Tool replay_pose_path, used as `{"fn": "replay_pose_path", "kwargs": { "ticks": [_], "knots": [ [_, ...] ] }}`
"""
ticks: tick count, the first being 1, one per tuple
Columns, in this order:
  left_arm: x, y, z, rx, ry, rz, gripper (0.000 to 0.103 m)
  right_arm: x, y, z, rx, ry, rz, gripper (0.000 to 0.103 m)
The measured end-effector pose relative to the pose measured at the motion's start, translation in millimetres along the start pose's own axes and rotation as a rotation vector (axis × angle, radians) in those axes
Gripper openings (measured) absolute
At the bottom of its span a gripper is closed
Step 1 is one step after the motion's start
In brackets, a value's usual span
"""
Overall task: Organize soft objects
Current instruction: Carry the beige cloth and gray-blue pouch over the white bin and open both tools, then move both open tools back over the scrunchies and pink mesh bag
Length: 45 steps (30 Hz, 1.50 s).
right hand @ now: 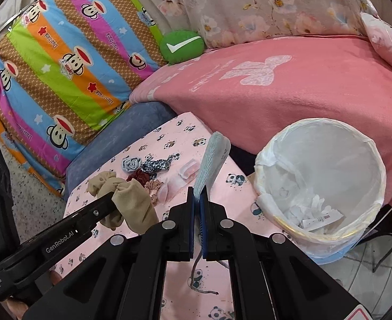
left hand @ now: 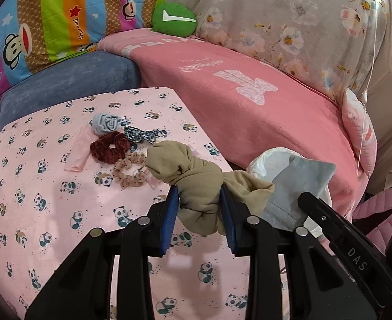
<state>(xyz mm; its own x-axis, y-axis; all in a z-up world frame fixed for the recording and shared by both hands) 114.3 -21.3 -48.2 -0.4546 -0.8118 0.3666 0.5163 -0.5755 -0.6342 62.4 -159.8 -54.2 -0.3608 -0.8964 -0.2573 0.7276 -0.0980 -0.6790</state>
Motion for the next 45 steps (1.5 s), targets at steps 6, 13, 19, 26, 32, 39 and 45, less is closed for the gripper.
{"fn": "replay_pose_path", "kwargs": {
  "ticks": [6,13,19,26,32,39,45],
  "knots": [
    [32.1,16.9,-4.6,-0.032,0.053,-0.029,0.031,34.6,-3.5,5.4,0.011,0.05,-0.033,0.006],
    [64.8,40.0,-11.0,-0.078,0.116,-0.05,0.031,76.8,-1.5,8.6,0.017,0.129,-0.07,0.006],
    [92.6,63.3,-13.2,-0.122,0.172,-0.076,0.031,109.4,-1.0,10.1,0.019,0.181,-0.102,0.006],
    [123.1,87.8,-9.9,-0.156,0.224,-0.114,0.031,148.5,0.1,12.1,0.023,0.232,-0.145,0.006],
    [138.9,106.2,-8.6,-0.18,0.243,-0.132,0.032,169.8,4.6,16.3,0.023,0.257,-0.175,0.006],
    [144.7,118.9,-4.0,-0.186,0.24,-0.137,0.055,174.7,16.3,25.7,0.019,0.247,-0.193,0.006],
    [133.6,113.0,5.5,-0.135,0.227,-0.092,0.077,167.1,24.2,33.8,0.028,0.227,-0.208,0.016]
  ]
}}
Point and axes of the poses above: each gripper's, at about its wrist camera, not at the fingertips, and y roughly the way its jaws point, x to its right, z to its top, the point moved 6 cm from there along y, roughly the way its jaws point, and after that the axes turned 12 degrees about -z, right-handed, at the moved point
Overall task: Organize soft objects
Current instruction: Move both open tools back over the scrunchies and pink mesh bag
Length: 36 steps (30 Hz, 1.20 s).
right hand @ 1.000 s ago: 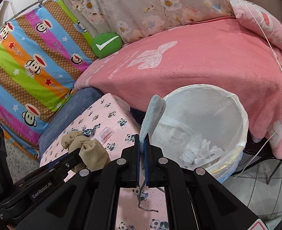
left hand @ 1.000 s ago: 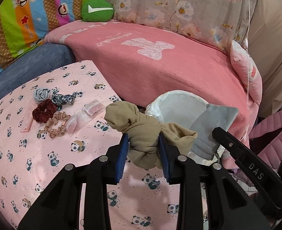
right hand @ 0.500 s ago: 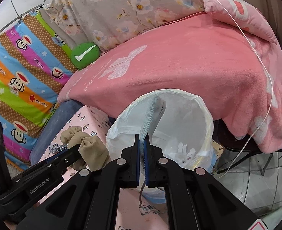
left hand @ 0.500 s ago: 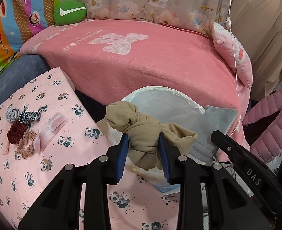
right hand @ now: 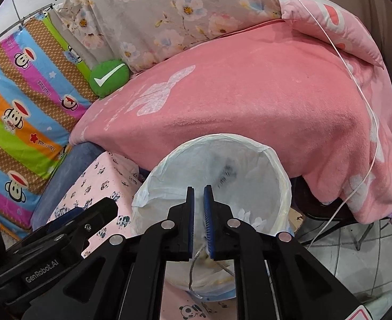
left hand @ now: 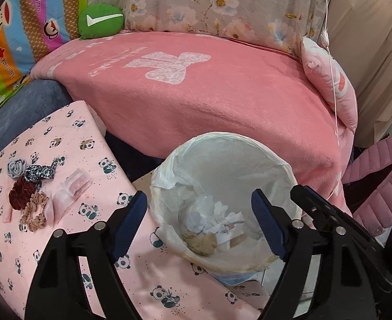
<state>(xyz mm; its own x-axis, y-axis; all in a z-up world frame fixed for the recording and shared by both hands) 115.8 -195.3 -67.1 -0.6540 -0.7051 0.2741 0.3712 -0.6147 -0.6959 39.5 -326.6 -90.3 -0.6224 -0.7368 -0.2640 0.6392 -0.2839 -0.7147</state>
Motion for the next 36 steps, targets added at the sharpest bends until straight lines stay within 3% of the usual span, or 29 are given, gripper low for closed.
{"fn": "replay_pose_path", "kwargs": {
  "ticks": [5,13,18,36],
  "knots": [
    [-17.9,-3.6,-4.3,0.002,-0.054,0.018,0.077,-9.8,0.1,-3.2,0.001,-0.017,0.004,0.03],
    [-33.1,-17.2,-13.6,0.018,-0.086,0.041,0.077,-23.8,-1.8,-18.3,-0.026,-0.046,0.017,0.03],
    [-42.9,-28.4,-20.6,0.031,-0.103,0.061,0.077,-38.3,-7.5,-28.9,-0.03,-0.075,0.033,0.036],
    [-105.0,-75.9,-49.6,0.073,-0.219,0.136,0.077,-102.1,-26.2,-64.0,-0.052,-0.195,0.092,0.04]
  ]
}}
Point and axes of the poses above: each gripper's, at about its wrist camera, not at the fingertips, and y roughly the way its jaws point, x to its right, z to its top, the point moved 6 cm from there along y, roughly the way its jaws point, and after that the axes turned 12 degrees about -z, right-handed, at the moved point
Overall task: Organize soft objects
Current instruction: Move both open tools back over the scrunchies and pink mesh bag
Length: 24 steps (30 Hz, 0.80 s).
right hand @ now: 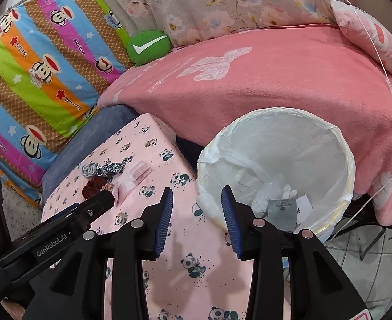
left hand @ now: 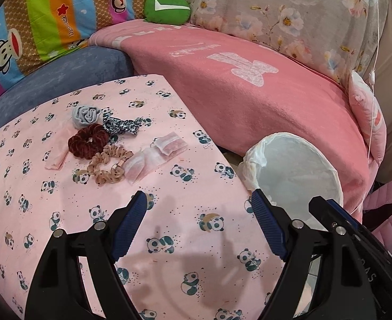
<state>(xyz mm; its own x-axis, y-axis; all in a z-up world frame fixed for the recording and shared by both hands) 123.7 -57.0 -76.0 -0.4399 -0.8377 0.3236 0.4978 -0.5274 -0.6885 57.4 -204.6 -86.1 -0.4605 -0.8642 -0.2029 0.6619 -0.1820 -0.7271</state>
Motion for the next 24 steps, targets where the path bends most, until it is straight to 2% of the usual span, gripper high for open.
{"fn": "replay_pose_path", "kwargs": {
  "ticks": [15,24],
  "knots": [
    [-78.0,-20.7,-10.5,0.017,-0.131,0.07,0.077,-51.0,7.6,-18.3,-0.032,-0.093,0.02,0.041],
    [-132.0,-19.2,-8.7,0.005,-0.208,0.129,0.077,-91.2,31.8,-23.2,-0.067,-0.153,0.05,0.043]
  ]
}}
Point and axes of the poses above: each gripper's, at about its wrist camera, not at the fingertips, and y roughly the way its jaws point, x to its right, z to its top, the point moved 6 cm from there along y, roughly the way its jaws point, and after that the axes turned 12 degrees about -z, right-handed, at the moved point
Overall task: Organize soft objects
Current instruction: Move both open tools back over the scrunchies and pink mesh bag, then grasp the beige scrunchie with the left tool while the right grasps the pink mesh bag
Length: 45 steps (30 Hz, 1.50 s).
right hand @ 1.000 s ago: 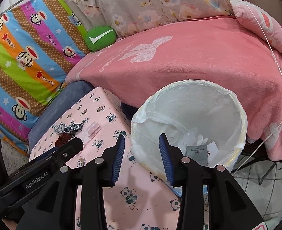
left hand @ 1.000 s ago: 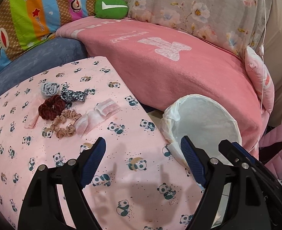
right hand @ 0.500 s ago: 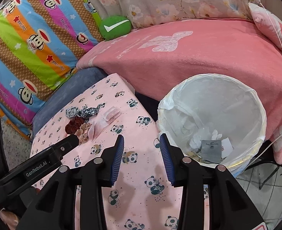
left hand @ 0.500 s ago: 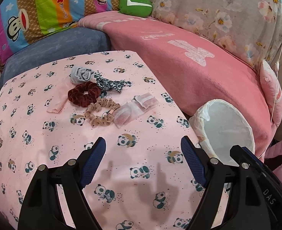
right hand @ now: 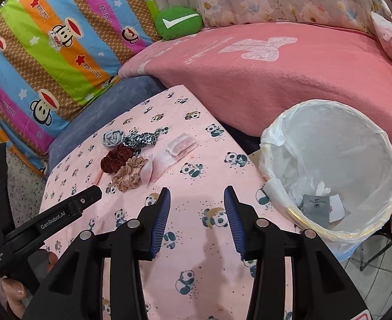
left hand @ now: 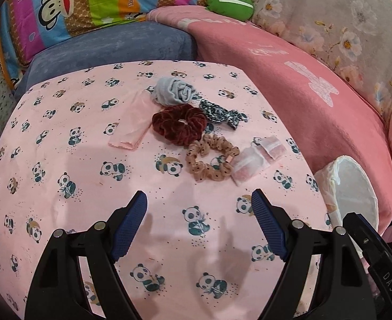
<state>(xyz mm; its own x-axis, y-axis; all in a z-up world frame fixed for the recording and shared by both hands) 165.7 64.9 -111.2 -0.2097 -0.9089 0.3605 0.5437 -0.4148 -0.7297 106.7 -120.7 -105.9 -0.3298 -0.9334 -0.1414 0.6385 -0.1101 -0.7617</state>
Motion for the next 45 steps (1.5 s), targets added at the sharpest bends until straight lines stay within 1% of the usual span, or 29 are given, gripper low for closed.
{"fn": "replay_pose_path", "kwargs": {
  "ticks": [4,7,11,16,17,19,21,22,24,25,27,28,29,30,32,37,45],
  "knots": [
    [-17.4,12.0,9.8,-0.016,-0.029,0.011,0.076,-23.0,22.1,3.1,-0.033,-0.019,0.032,0.043],
    [-24.4,22.2,18.7,-0.024,-0.045,0.001,0.076,-37.7,34.6,6.6,-0.045,-0.037,0.042,0.043],
    [-27.0,37.1,29.7,-0.036,-0.032,-0.008,0.075,-58.3,55.3,13.8,-0.054,-0.066,0.055,0.043],
    [-30.8,62.2,34.9,-0.084,-0.031,-0.03,0.061,-73.9,80.6,19.3,-0.073,-0.078,0.057,0.043],
    [-32.0,66.6,34.3,-0.095,-0.034,-0.036,0.06,-76.9,86.4,19.8,-0.081,-0.082,0.059,0.043],
    [-34.4,74.5,32.3,-0.114,-0.04,-0.05,0.053,-80.4,94.5,19.9,-0.095,-0.089,0.062,0.043],
    [-35.9,79.5,29.6,-0.124,-0.045,-0.06,0.048,-84.6,102.8,19.6,-0.105,-0.098,0.064,0.043],
    [-35.8,79.0,29.7,-0.112,-0.034,-0.054,0.046,-86.1,106.7,19.6,-0.107,-0.1,0.065,0.043],
    [-35.3,79.6,29.8,-0.11,-0.018,-0.054,0.04,-90.2,114.8,17.9,-0.118,-0.105,0.074,0.041],
    [-35.3,79.7,30.1,-0.11,-0.016,-0.058,0.038,-91.7,118.4,16.6,-0.124,-0.109,0.077,0.037],
    [-35.9,80.3,30.2,-0.115,-0.02,-0.077,0.025,-95.6,124.6,13.8,-0.134,-0.121,0.089,0.028],
    [-36.2,80.0,29.6,-0.116,-0.02,-0.08,0.02,-96.4,126.6,12.9,-0.138,-0.123,0.092,0.019],
    [-35.5,80.5,29.0,-0.118,-0.018,-0.082,0.018,-97.9,128.4,11.7,-0.144,-0.121,0.102,0.013],
    [-34.9,80.9,28.3,-0.121,-0.017,-0.083,0.012,-98.3,128.8,10.8,-0.145,-0.118,0.107,0.011],
    [-32.9,80.4,26.2,-0.123,-0.018,-0.082,0.011,-99.3,125.2,9.5,-0.14,-0.114,0.114,0.008],
    [-23.5,70.9,19.7,-0.12,-0.007,-0.083,0.01,-95.3,107.0,7.4,-0.11,-0.104,0.127,0.007],
    [1.1,43.3,17.4,-0.087,0.015,-0.091,0.01,-73.6,61.9,16.0,-0.044,-0.058,0.136,0.007]
  ]
}}
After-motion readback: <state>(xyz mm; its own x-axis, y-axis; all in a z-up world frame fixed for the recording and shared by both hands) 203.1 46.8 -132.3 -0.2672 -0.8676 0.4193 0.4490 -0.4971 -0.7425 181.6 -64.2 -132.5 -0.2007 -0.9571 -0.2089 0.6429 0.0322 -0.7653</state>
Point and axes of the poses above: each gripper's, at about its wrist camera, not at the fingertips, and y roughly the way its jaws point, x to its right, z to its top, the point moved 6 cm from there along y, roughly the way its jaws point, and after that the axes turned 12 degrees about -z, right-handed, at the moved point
